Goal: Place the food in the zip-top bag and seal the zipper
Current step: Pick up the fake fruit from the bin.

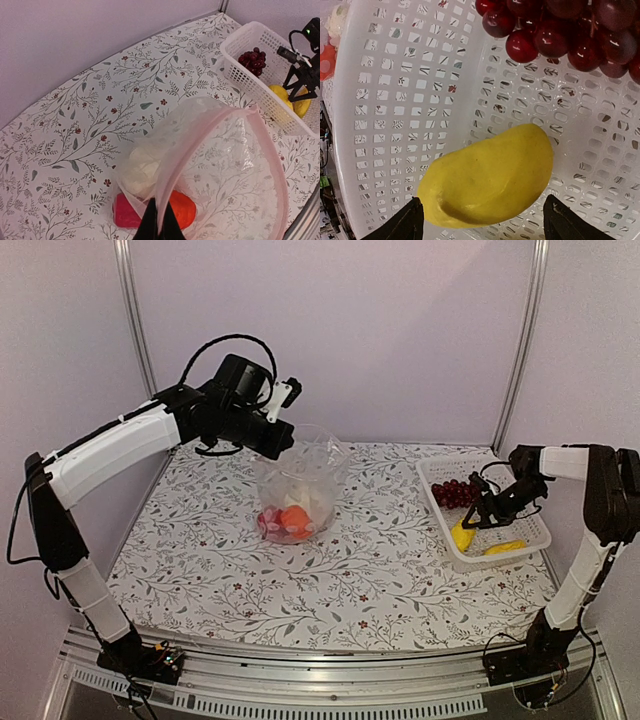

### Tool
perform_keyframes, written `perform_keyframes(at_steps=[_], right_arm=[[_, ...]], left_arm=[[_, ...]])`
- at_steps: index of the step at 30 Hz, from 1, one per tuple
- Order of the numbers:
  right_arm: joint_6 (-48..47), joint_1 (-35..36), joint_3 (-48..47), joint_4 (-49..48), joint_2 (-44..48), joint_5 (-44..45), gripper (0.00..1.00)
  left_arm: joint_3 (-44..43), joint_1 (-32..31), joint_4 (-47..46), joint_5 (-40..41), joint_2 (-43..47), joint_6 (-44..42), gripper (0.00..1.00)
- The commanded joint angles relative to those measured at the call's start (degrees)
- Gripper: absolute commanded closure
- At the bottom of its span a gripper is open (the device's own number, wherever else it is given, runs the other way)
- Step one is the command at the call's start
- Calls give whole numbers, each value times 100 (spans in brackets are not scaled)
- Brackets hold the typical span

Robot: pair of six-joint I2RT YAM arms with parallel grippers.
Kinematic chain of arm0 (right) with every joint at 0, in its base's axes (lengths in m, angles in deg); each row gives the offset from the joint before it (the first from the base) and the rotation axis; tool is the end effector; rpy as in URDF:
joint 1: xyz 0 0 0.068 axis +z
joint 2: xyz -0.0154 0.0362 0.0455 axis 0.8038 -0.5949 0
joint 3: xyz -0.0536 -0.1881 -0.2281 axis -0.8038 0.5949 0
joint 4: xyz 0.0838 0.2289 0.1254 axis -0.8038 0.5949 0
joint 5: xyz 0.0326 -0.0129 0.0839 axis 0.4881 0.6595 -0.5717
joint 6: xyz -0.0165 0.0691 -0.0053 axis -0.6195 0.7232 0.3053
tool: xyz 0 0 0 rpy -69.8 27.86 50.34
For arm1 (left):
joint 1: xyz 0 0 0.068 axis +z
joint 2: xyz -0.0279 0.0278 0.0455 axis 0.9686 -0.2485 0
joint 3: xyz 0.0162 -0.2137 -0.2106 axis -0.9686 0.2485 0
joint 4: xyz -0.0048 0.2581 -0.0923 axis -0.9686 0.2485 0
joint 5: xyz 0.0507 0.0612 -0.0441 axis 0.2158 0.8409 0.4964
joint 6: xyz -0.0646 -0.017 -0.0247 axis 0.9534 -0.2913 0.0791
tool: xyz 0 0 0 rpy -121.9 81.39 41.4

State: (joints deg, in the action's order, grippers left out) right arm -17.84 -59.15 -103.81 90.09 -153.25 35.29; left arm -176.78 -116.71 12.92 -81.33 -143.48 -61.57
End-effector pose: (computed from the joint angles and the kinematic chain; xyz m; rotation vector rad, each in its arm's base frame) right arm 0.3416 -0.0019 0.1809 -0.5183 2.7503 0.7587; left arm 0.3174 -0.2721 0.3781 0.6623 2.1937 -0.3641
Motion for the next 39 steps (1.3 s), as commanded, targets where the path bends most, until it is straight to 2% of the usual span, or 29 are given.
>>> perform_keyframes(at_steps=[1,6,11,17,19,24,30,33,36,39], right_arm=[[144,-7,-210,31,-350,-606,20],[267,26,-405,102,-665,-785,27],[306,146,-618,377,-997,-1035,28],[545,310,-797,315,-1242,-449,29],[606,318,-839,298,-1310,-353,33],[629,319,-901,256,-1317,-185,50],[512,319,-1092,197,-648,-49,57],[351,319,-1184,57,-136,-113,58],[171,321,-1242,-88,370,-510,58],[32,334,-1303,-275,830,-939,60]], left_arm=[[79,49,-97,-72,132,147,100],[79,41,-97,-89,155,164,100],[66,41,-98,-97,182,200,100],[88,36,-141,-122,177,259,100],[89,37,-140,-147,168,283,100],[39,31,-145,-215,119,307,100],[-145,-17,-197,-477,-50,416,100],[-280,-78,-202,-550,-170,438,100],[-459,-189,-242,-712,-339,548,100],[-692,-430,-507,-1257,-507,778,100]])
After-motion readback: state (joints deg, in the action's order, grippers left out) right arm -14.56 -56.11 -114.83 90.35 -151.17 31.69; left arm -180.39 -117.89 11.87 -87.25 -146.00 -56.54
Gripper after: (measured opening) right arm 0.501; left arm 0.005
